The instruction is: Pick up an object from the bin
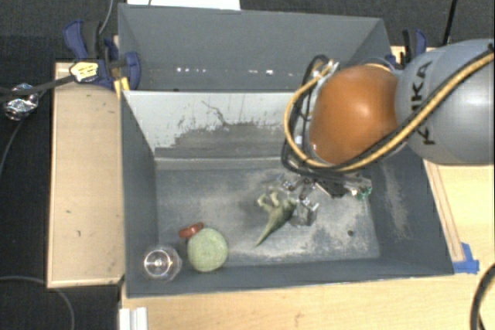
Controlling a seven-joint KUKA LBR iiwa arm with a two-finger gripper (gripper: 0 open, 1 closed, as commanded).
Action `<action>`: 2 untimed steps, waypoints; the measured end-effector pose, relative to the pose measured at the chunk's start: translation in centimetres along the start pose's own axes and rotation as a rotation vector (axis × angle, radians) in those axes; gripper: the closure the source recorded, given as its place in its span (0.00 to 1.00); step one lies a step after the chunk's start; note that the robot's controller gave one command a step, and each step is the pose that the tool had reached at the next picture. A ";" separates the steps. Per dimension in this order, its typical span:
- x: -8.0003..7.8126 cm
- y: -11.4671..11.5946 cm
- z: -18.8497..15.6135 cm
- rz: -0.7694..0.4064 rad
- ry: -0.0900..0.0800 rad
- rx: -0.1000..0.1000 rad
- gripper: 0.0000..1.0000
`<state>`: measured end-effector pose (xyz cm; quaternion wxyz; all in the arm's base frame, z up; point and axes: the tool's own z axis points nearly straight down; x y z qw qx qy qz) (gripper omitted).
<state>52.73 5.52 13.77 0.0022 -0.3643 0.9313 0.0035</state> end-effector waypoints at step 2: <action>-0.8 -1.5 2.6 0.004 0.011 -0.011 1.00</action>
Offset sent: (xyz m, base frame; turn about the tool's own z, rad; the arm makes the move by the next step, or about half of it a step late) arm 0.0346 -0.0238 0.1781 0.1045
